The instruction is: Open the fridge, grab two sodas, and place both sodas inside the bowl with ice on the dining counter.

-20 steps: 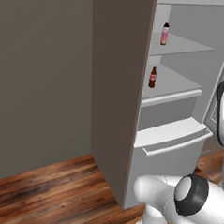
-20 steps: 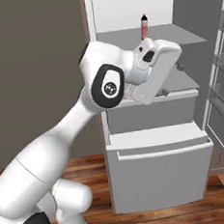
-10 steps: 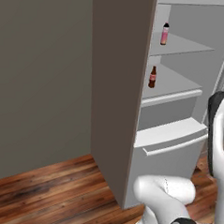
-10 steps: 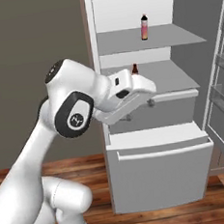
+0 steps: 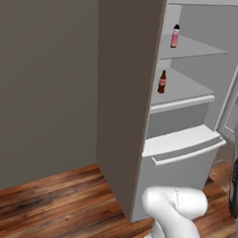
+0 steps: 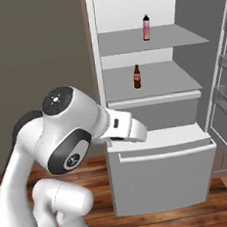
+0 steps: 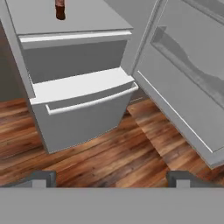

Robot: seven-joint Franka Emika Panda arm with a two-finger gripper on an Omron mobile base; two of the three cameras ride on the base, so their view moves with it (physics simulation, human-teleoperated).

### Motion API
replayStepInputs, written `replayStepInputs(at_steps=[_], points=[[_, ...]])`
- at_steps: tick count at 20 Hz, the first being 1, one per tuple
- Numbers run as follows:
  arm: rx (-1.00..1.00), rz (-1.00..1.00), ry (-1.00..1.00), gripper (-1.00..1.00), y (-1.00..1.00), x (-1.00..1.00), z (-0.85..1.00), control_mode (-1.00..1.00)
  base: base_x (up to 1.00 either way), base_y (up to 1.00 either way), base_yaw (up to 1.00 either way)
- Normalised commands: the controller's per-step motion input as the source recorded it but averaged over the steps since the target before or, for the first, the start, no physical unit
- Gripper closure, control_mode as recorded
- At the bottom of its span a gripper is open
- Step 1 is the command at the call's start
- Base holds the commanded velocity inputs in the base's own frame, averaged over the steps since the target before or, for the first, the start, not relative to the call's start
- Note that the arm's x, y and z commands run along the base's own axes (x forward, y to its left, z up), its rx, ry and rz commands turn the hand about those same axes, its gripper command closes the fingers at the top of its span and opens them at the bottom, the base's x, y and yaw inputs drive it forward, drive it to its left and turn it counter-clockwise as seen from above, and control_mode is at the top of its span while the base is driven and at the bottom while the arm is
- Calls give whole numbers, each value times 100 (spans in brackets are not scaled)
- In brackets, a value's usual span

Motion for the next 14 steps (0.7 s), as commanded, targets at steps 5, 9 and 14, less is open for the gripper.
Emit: replayStepInputs(at_steps=[5, 9, 14], points=[[17, 0, -4, -100, 80, -12, -16, -100, 0, 0, 0], [3, 0, 0, -100, 98, -8, -16, -100, 0, 0, 0], [-3, -2, 1, -100, 77, -1, -17, -100, 0, 0, 0]])
